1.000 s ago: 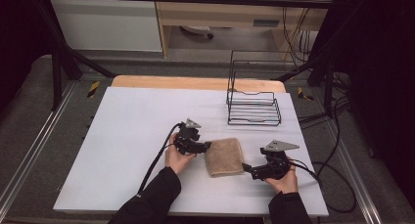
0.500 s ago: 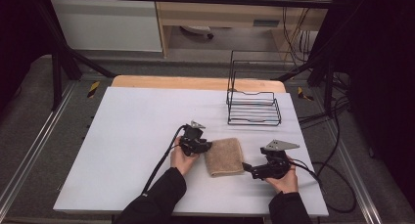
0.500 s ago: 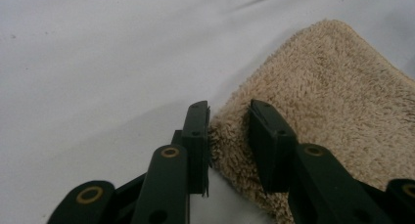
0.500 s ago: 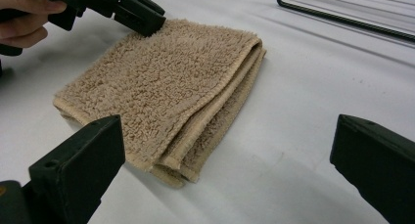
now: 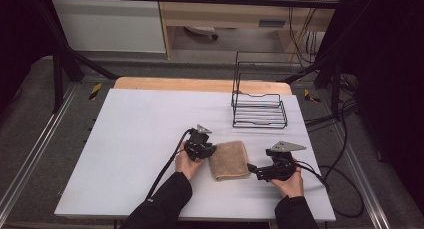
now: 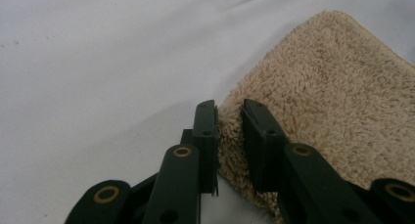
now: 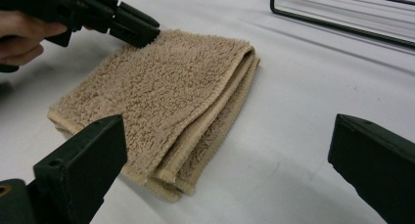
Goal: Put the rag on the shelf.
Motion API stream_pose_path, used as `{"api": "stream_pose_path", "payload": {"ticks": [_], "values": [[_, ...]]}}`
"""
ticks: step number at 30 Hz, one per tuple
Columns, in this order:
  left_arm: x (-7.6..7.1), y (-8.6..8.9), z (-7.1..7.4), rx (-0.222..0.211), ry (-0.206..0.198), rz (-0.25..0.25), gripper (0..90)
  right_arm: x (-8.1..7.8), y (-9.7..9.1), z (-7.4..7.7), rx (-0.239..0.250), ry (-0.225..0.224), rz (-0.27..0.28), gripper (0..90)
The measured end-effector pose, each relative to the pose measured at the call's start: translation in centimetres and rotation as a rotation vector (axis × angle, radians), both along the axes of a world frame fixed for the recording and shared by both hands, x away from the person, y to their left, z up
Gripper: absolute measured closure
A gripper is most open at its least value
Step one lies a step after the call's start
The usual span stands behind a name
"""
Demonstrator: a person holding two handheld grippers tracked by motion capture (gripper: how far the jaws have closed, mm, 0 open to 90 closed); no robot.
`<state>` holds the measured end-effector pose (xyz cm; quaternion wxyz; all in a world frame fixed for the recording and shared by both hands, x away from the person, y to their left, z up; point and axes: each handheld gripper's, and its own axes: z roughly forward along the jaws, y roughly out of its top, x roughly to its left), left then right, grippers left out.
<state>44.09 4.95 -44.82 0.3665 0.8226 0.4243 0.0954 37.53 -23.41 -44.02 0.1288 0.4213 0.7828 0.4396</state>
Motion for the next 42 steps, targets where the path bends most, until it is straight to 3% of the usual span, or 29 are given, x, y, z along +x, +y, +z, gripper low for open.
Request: {"api": "stream_pose_path", "payload": {"ticks": [5, 13, 17, 21, 23, 27, 36, 42], "values": [[-0.4, -0.2, -0.2, 0.015, -0.041, -0.002, 75.8, 0.5, 0.1, 0.0, 0.008, 0.005, -0.011, 3.4], [-0.3, -0.1, -0.2, 0.013, -0.04, -0.01, 76.1, 1.6, 1.1, 0.1, -0.006, 0.014, -0.011, 8.8], [-0.3, -0.1, -0.2, 0.01, -0.039, -0.014, 76.5, 2.7, 1.8, 0.3, 0.007, 0.01, -0.013, 13.2], [-0.3, -0.2, -0.2, 0.026, -0.059, -0.018, 76.7, 3.8, 2.4, 0.4, -0.012, 0.008, -0.02, 17.6], [-0.3, -0.2, -0.3, 0.021, -0.05, -0.017, 76.8, 4.4, 2.5, 0.3, -0.01, 0.007, -0.032, 20.0], [-0.3, -0.1, -0.3, 0.025, -0.065, -0.027, 76.9, 5.5, 2.6, 0.2, 0.021, 0.027, -0.054, 26.0], [-0.3, 0.0, -0.3, 0.017, -0.053, -0.028, 77.0, 7.3, 4.2, -0.7, -0.03, 0.061, -0.028, 41.2], [-0.3, 0.0, -0.3, 0.015, -0.054, -0.035, 77.0, 7.9, 4.7, -1.5, -0.03, 0.1, -0.032, 50.0]]}}
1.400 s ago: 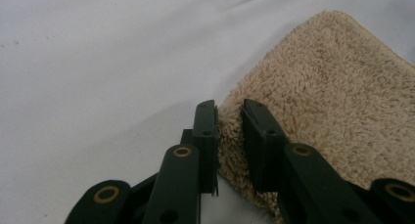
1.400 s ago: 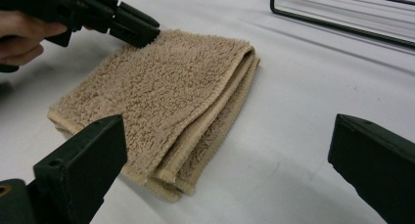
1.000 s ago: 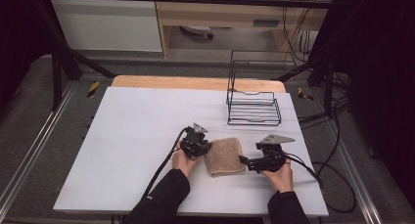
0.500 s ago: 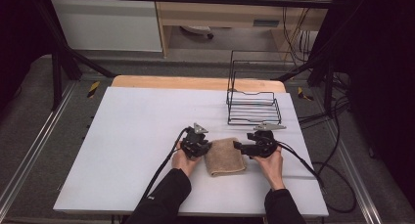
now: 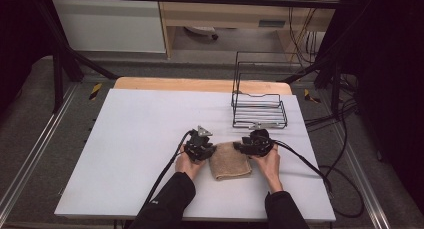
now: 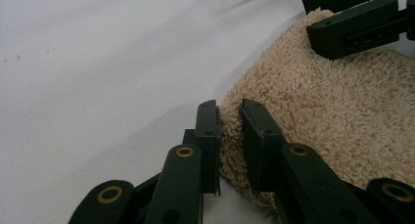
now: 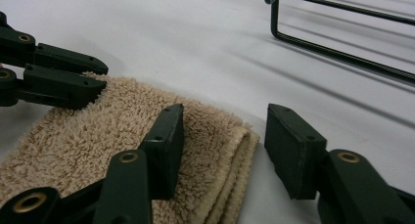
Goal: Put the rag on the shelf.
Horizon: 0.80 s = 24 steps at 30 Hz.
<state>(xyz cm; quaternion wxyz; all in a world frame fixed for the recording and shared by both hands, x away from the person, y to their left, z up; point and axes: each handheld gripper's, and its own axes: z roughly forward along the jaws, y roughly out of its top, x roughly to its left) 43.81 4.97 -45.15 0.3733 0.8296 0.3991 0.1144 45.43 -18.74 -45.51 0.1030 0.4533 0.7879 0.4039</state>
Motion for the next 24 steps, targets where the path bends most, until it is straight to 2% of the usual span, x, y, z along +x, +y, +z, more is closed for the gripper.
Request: {"api": "stream_pose_path", "payload": {"ticks": [5, 15, 23, 24], "values": [[0.03, 0.04, 0.0, -0.001, 0.002, -0.001, 77.0, 0.05, -0.02, 0.01, 0.005, 0.01, 0.003, 56.4], [0.09, 0.11, 0.0, -0.002, 0.003, -0.005, 77.0, -0.05, -0.05, 0.28, 0.029, 0.073, 0.006, 71.9], [0.17, 0.16, 0.0, -0.018, 0.013, -0.002, 77.3, 0.07, -0.18, 0.41, 0.034, 0.082, 0.027, 80.8], [0.28, 0.29, 0.0, -0.031, 0.022, -0.004, 77.7, 0.07, -0.17, 0.44, 0.038, 0.083, 0.025, 81.3]]}}
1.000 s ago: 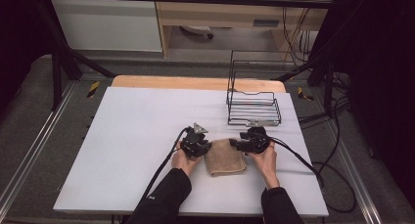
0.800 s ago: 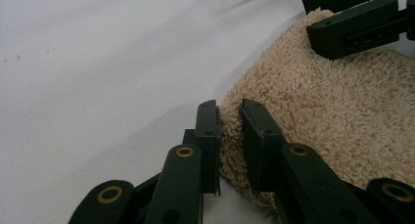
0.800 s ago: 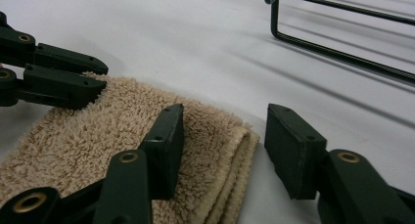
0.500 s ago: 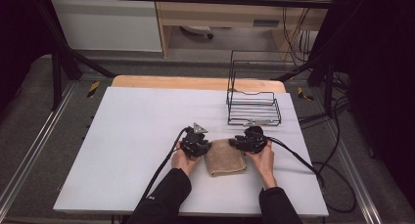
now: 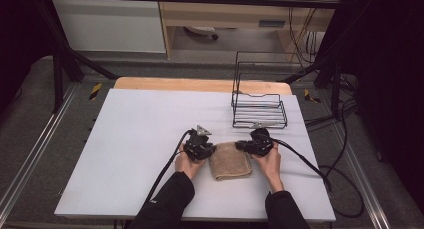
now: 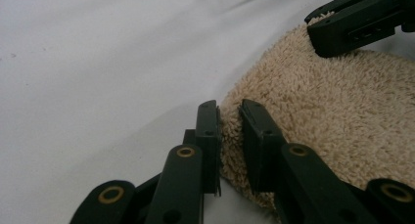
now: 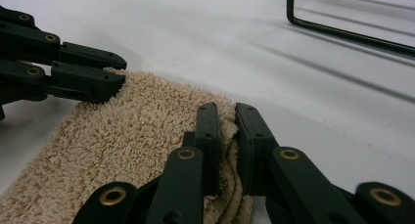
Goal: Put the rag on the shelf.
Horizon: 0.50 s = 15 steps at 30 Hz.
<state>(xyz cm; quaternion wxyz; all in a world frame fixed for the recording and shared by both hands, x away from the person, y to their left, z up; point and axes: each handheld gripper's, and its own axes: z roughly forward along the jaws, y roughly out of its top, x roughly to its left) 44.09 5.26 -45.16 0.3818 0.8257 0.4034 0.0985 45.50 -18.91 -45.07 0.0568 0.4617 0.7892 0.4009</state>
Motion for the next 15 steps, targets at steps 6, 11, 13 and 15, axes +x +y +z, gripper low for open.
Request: {"api": "stream_pose_path", "payload": {"ticks": [6, 11, 13, 15], "values": [[0.0, 0.2, 0.3, -0.028, 0.016, 0.005, 81.7, -0.2, -0.1, 0.3, 0.012, -0.012, 0.001, 82.0], [-0.3, 0.6, 1.1, -0.071, -0.006, 0.001, 82.2, -0.7, -0.4, 1.0, 0.029, -0.037, 0.006, 82.0], [-0.5, 0.8, 1.5, -0.094, -0.01, -0.002, 82.2, -0.9, -0.6, 1.4, 0.039, -0.052, 0.01, 82.0], [-0.6, 0.9, 1.8, -0.108, -0.015, -0.006, 82.3, -1.2, -0.8, 1.7, 0.055, -0.066, 0.013, 81.9]]}}
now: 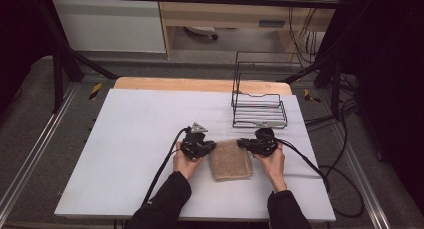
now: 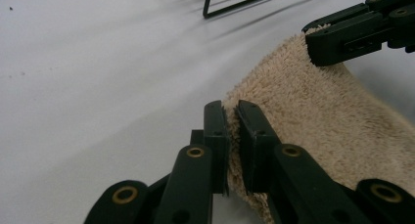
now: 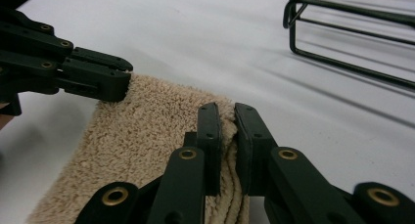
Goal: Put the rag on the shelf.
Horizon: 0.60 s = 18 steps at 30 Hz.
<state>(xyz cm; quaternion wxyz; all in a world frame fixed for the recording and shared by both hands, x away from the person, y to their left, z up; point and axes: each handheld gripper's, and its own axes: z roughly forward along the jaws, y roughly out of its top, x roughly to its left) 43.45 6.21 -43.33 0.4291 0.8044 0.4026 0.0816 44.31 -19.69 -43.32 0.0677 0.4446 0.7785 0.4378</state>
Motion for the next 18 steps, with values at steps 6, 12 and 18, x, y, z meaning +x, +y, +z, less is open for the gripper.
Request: {"api": "stream_pose_path", "payload": {"ticks": [6, 12, 18], "values": [[-0.6, 0.2, 0.8, -0.026, -0.022, -0.008, 82.2, -0.7, -0.4, 0.8, 0.025, -0.026, 0.01, 81.9], [-1.2, 0.1, 1.6, -0.038, -0.056, -0.015, 82.2, -1.6, -0.8, 1.7, 0.052, -0.049, 0.007, 81.9], [-1.9, -0.2, 2.5, -0.052, -0.083, -0.035, 82.3, -2.3, -1.4, 2.5, 0.068, -0.075, 0.0, 81.9]]}}
